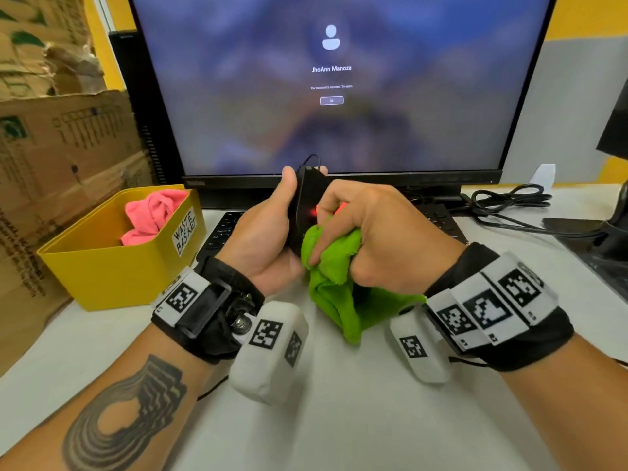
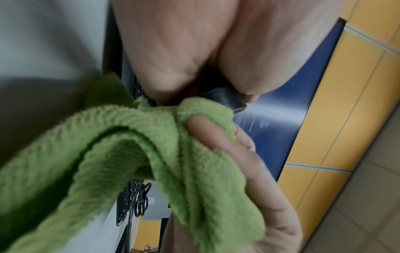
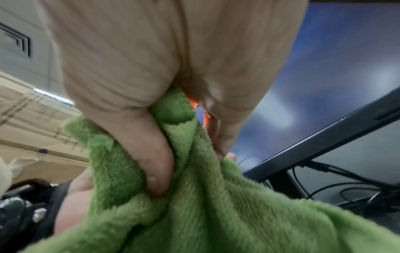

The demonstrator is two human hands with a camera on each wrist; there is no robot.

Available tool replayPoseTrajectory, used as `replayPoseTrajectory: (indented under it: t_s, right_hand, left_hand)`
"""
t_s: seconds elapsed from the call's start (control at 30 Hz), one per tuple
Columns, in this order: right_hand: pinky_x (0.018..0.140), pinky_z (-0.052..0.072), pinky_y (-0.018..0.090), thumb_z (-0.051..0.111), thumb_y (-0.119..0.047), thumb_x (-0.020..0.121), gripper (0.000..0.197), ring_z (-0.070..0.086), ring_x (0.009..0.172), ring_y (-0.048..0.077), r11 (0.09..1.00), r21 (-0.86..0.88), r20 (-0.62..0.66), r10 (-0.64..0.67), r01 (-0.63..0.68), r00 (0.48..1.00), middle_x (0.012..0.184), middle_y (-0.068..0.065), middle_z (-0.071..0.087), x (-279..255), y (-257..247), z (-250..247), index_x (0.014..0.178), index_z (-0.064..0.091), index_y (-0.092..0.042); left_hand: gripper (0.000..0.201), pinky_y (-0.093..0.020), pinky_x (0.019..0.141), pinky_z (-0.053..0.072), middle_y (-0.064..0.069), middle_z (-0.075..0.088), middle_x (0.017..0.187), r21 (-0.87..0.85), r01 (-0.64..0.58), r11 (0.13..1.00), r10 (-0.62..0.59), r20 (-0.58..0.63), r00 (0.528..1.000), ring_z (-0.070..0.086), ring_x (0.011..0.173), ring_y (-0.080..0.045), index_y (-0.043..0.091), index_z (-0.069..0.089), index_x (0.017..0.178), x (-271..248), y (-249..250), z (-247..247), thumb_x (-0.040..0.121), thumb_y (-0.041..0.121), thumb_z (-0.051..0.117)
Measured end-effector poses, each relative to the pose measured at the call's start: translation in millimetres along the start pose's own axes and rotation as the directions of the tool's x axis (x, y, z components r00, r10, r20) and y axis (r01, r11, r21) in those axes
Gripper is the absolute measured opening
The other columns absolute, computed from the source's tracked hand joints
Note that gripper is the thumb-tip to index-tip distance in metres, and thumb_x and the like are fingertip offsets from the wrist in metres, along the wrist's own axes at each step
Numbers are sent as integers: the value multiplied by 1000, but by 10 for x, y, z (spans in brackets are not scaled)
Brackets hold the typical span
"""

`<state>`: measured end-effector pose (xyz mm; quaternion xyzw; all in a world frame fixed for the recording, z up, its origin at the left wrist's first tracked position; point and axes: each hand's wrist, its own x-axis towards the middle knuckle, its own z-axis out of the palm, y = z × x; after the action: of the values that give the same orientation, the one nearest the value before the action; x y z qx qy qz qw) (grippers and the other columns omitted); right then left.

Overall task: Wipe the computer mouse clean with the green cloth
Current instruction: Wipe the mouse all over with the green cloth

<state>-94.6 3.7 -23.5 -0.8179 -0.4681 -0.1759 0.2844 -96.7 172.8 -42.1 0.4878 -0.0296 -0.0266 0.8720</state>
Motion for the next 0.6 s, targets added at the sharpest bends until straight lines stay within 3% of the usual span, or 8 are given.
replayPoseTrajectory:
  t_s: [0.1, 0.2, 0.3, 0.37, 0.53, 0.6]
  right_hand:
    - [70, 45, 23, 63, -8, 62, 33, 56, 77, 8, 993, -72, -50, 92, -96, 994, 87, -8, 60, -40, 89, -88, 77, 84, -29]
    - [68, 40, 19, 65, -13, 65, 31, 55, 78, 8, 971, -97, -189, 199, -220, 962, 91, -6, 62, -69, 235, -201, 81, 82, -33]
    - [78, 45, 14, 79, -3, 69, 36, 62, 86, 10, 964, 13, -288, 257, -264, 923, 99, -7, 61, -84, 327, -333, 84, 81, -35]
    - [84, 49, 21, 80, 2, 69, 38, 65, 92, 12, 971, 94, -356, 240, -220, 903, 102, -5, 62, -92, 307, -409, 84, 80, -33]
    - [82, 49, 18, 70, 18, 65, 45, 67, 92, 11, 986, 152, -442, 125, -63, 888, 101, 3, 65, -80, 212, -457, 88, 78, -19]
    - [83, 51, 21, 69, 16, 67, 45, 66, 93, 13, 985, 170, -448, 94, -18, 889, 103, 9, 65, -75, 172, -450, 95, 79, -18]
  left_hand:
    - [52, -45, 116, 45, -14, 67, 133, 1, -17, 1000, 17, 53, 998, 62, 122, -27, 21, 65, 140, -17, 37, -5, 107, 53, 39]
    - [50, -33, 87, 62, -13, 73, 123, 47, -42, 998, 37, 94, 995, 70, 97, -22, 23, 71, 130, -19, 76, -35, 107, 53, 37]
    - [52, -31, 71, 61, -9, 77, 119, 109, -37, 993, 23, 131, 991, 72, 85, -19, 28, 76, 120, -32, 79, -48, 105, 57, 36]
    - [56, -33, 71, 57, -8, 78, 115, 176, -57, 983, 34, 129, 991, 72, 83, -20, 30, 80, 114, -31, 62, -60, 102, 62, 36]
    - [51, -34, 73, 58, -13, 79, 104, 300, -137, 944, 94, 152, 984, 73, 84, -24, 27, 84, 106, -50, 10, -36, 89, 61, 49]
    - [48, -40, 81, 61, -18, 76, 113, 290, -164, 943, 109, 196, 975, 70, 91, -29, 24, 80, 116, -60, -11, -29, 92, 55, 52]
